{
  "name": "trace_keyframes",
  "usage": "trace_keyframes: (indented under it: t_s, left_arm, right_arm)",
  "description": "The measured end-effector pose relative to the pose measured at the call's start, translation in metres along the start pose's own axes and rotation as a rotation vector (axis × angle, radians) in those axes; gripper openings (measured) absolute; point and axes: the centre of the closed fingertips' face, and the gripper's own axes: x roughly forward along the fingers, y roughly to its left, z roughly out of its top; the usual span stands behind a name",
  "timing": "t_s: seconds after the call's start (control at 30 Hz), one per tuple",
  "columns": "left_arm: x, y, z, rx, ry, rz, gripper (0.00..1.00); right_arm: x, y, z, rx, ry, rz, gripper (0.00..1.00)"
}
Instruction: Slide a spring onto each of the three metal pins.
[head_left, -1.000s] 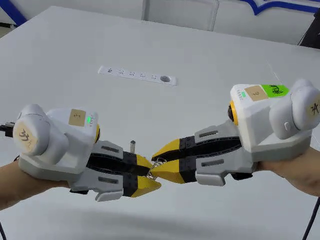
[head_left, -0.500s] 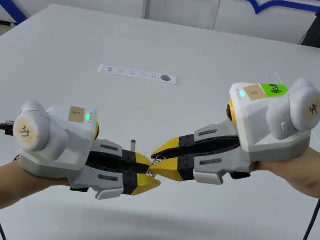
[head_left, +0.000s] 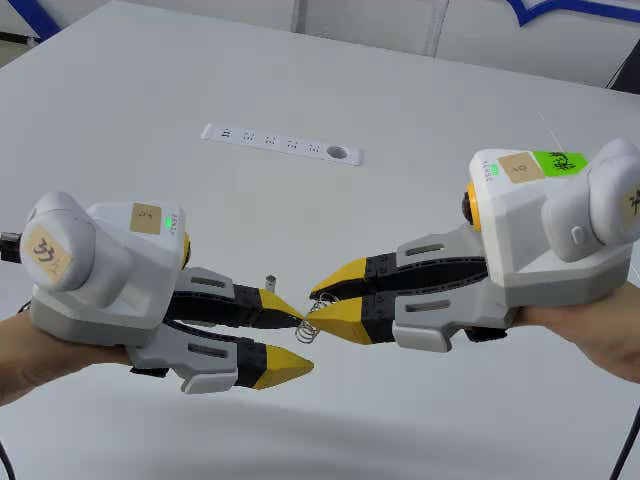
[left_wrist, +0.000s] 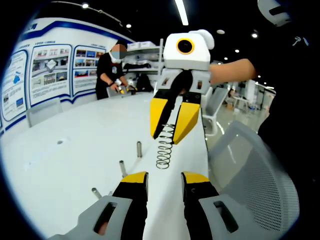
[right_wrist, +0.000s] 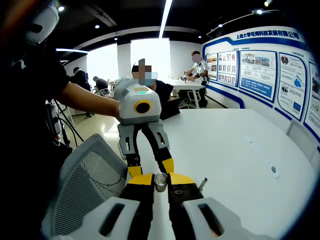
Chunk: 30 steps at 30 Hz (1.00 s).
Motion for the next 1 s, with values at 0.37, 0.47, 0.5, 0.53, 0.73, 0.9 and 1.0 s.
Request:
trace_keyframes:
  t_s: [0.37,0.47,0.5,0.53,0.73,0.9,1.0]
  left_arm:
    - [-0.023,0.032,-0.001,-0.006,-0.039,0.142,0.38]
    - [-0.029,0.04,-0.001,-0.008,-0.05,0.179,0.43]
    - [-0.032,0.043,-0.002,-0.02,-0.054,0.187,0.45]
    - [-0.035,0.045,-0.003,-0.027,-0.053,0.195,0.47]
    - [-0.048,0.055,-0.015,-0.056,-0.036,0.232,0.54]
    - [-0.051,0.055,-0.029,-0.12,0.003,0.218,0.63]
    - [-0.052,0.057,-0.034,-0.108,0.018,0.229,0.68]
  right_arm:
    - [-0.01,-0.044,-0.016,-0.001,0.075,-0.082,0.11]
    - [-0.011,-0.057,-0.022,0.012,0.086,-0.117,0.11]
    - [-0.012,-0.062,-0.025,0.022,0.092,-0.131,0.11]
    - [-0.012,-0.066,-0.027,0.029,0.096,-0.14,0.11]
    - [-0.016,-0.092,-0.037,0.045,0.103,-0.219,0.11]
    - [-0.014,-0.105,-0.052,0.076,0.132,-0.247,0.11]
    - [-0.011,-0.109,-0.06,0.088,0.144,-0.261,0.11]
